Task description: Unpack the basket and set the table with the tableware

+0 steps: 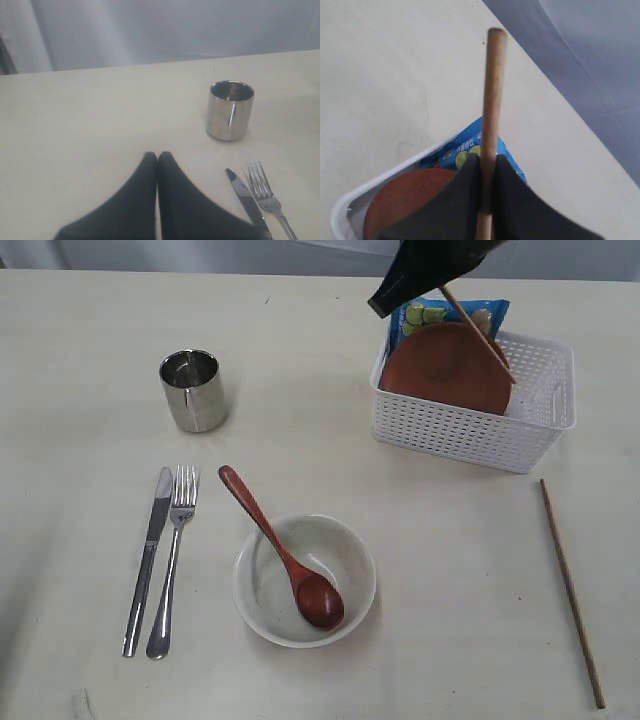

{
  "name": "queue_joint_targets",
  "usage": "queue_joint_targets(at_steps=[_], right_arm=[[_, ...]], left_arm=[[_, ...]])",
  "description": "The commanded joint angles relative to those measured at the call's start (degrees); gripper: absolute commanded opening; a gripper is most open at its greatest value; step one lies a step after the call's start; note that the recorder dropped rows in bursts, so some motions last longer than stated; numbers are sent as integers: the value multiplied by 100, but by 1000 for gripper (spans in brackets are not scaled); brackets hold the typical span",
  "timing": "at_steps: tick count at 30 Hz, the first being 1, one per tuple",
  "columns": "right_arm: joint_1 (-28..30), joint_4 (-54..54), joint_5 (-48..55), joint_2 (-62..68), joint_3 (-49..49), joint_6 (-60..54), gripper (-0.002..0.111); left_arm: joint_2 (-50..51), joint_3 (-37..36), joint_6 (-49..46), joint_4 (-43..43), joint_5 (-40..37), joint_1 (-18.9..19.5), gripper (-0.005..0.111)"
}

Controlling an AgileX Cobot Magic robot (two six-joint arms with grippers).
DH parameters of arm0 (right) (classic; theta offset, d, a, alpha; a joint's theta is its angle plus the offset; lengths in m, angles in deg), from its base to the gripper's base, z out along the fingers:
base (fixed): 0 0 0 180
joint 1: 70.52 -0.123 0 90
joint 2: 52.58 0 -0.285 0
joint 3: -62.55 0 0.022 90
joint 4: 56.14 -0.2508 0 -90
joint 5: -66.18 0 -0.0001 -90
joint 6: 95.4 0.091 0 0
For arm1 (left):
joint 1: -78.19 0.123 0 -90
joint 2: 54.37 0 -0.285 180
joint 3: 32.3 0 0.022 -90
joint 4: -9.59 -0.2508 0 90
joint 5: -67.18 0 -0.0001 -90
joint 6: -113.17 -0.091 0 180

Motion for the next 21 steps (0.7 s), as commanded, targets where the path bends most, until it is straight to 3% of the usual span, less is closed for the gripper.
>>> queue_joint_targets(at_steps=[1,10,21], right_arm=[[-311,40,95,-325,-13,-707,-1],[-1288,-58,1147,-962,11,-2073,-1],[-2523,-2037,3073,-1302,25,-4864,-1]], left_arm=[[-13,-14,26,1,50,-34,0],[-13,-14,26,1,50,-34,0],[-13,-14,26,1,50,-34,0]])
